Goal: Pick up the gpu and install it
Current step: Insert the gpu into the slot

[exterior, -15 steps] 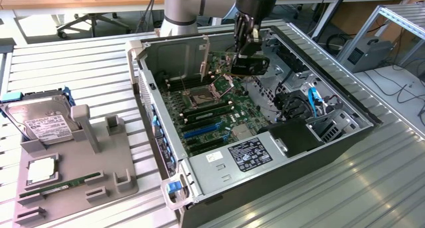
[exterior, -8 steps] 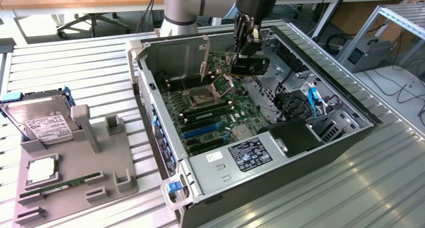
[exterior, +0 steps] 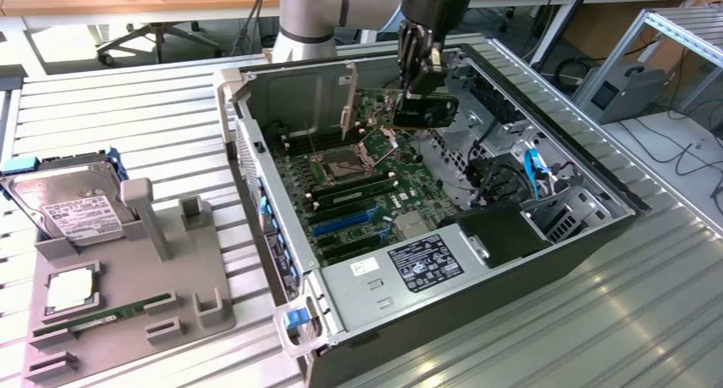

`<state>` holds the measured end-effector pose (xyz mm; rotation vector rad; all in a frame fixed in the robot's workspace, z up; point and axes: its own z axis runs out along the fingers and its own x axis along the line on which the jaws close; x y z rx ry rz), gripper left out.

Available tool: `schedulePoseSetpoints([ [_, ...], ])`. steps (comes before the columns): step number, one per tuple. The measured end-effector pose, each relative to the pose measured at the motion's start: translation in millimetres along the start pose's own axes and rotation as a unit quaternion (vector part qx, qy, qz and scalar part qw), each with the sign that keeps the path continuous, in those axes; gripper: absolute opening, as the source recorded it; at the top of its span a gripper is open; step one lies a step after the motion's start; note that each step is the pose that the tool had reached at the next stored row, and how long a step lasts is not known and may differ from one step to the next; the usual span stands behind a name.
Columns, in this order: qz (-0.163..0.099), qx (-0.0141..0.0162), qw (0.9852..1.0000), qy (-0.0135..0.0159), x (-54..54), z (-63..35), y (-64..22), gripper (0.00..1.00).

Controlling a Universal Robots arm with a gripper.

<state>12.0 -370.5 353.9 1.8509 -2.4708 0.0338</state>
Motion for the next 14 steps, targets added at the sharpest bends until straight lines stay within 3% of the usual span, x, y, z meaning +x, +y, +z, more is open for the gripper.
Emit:
schedulePoseSetpoints([
  [14,-0.015,0.0008,0.9999,0.0002,0.0,0.1,-0.1,0.27],
])
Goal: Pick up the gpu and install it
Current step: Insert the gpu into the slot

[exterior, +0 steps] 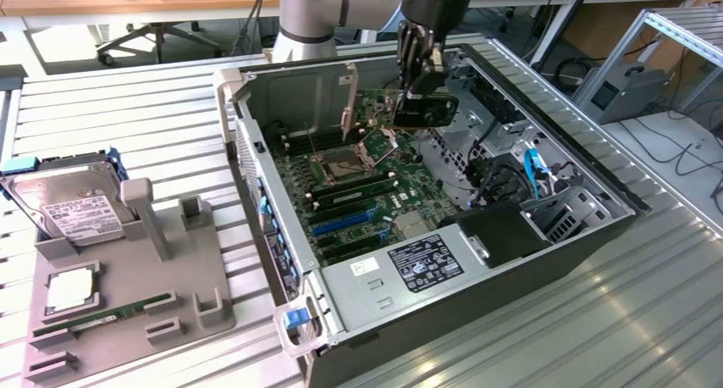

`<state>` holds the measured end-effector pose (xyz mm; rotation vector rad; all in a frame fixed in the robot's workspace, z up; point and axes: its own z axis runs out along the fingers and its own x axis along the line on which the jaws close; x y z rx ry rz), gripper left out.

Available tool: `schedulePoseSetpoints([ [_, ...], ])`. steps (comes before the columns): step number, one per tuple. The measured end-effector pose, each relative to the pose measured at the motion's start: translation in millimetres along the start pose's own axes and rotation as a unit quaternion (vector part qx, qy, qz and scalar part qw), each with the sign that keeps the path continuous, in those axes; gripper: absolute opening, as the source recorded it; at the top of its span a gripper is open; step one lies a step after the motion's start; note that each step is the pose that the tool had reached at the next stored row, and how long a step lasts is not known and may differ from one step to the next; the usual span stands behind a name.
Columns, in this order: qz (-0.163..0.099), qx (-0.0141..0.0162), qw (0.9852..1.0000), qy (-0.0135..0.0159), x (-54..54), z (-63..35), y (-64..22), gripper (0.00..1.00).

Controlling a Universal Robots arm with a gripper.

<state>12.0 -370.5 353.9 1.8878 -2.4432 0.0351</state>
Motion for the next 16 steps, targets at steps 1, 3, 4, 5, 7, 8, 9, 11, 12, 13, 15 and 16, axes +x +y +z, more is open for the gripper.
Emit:
schedulePoseSetpoints([
  [1,-0.001,0.0,1.0,0.0,0.0,0.0,0.0,0.27],
  [3,-0.003,0.0002,1.0,0.0,0.0,0.0,0.0,0.27],
  [4,-0.005,0.0003,1.0,0.0001,0.0,0.0,-0.1,0.27],
  [5,-0.006,0.0003,1.0,0.0001,0.0,0.0,-0.1,0.27],
  [7,-0.007,0.0004,1.0,0.0001,0.0,0.0,0.0,0.27],
  [8,-0.008,0.0005,1.0,0.0001,0.0,0.0,0.0,0.27],
  [9,-0.009,0.0005,1.0,0.0001,0.0,0.0,0.0,0.27],
  [11,-0.011,0.0006,0.9999,0.0002,0.0,0.0,0.0,0.27],
  [12,-0.011,0.0007,0.9999,0.0002,0.0,0.0,0.0,0.27],
  [13,-0.012,0.0007,0.9999,0.0002,0.0,0.0,0.0,0.27],
  [15,-0.014,0.0008,0.9999,0.0002,0.0,0.0,0.0,0.27],
  [16,-0.014,0.0008,0.9999,0.0002,0.0,0.0,0.0,0.27],
])
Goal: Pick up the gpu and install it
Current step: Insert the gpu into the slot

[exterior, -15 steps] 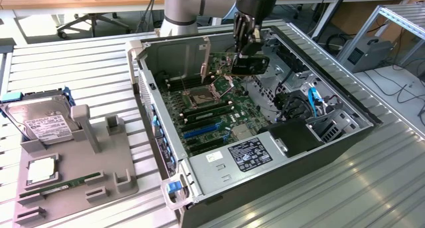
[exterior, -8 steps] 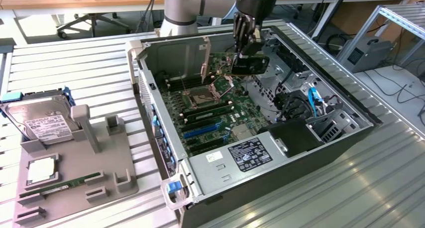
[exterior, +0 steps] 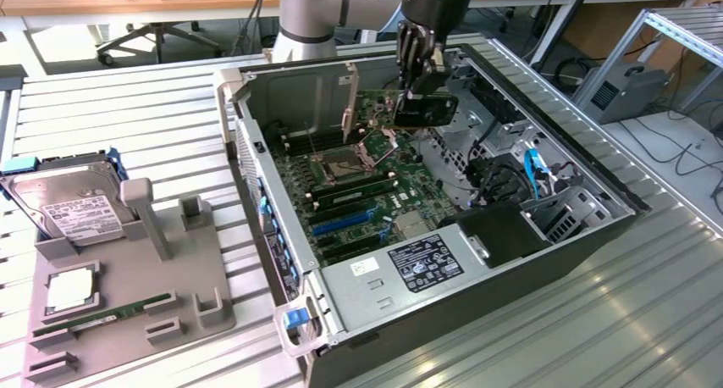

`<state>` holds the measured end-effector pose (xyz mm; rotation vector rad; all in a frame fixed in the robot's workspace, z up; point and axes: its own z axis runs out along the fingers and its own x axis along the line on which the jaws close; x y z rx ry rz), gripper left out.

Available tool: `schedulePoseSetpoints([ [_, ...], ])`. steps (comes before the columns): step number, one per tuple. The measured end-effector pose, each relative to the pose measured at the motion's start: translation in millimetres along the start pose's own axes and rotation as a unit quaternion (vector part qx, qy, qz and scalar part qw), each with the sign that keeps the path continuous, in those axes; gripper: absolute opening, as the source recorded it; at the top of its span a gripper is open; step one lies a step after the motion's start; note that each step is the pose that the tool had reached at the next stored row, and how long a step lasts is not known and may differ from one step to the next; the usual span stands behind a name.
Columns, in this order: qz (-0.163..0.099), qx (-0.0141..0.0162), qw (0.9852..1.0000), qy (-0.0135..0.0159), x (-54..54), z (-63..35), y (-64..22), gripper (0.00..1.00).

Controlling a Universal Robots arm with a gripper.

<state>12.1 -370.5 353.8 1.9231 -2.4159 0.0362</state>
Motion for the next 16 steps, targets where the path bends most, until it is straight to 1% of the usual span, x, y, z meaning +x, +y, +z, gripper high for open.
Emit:
schedulePoseSetpoints([
  [16,-0.015,0.0008,0.9999,0.0003,0.0,0.0,0.0,0.27],
])
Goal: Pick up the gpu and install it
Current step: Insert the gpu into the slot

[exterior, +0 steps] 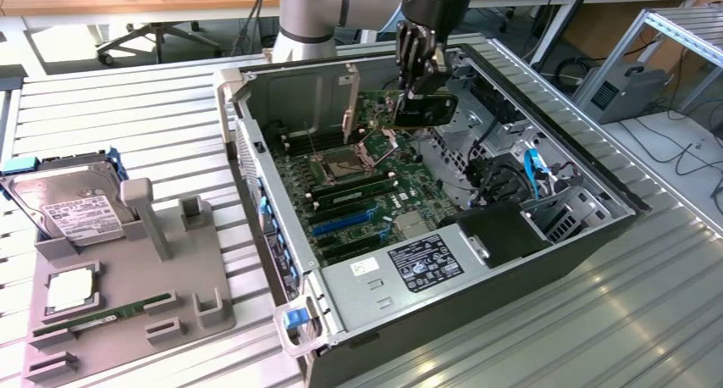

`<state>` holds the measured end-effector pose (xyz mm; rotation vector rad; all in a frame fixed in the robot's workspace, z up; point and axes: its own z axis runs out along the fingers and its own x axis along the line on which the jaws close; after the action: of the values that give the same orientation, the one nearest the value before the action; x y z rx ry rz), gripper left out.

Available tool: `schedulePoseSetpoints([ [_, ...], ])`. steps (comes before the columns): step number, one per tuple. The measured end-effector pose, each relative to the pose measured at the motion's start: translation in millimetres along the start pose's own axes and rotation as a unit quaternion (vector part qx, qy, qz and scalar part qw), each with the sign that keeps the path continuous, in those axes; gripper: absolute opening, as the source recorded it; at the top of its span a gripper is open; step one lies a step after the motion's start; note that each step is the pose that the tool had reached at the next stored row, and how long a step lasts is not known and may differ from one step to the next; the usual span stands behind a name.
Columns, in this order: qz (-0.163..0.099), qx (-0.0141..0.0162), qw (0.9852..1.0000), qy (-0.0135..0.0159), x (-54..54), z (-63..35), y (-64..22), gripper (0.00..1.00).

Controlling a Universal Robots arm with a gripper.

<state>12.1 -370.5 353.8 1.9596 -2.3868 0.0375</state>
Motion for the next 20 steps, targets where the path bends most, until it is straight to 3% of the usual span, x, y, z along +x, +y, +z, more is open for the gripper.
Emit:
schedulePoseSetpoints([
  [20,-0.021,0.0012,0.9998,0.0003,0.0,0.0,0.0,0.27],
])
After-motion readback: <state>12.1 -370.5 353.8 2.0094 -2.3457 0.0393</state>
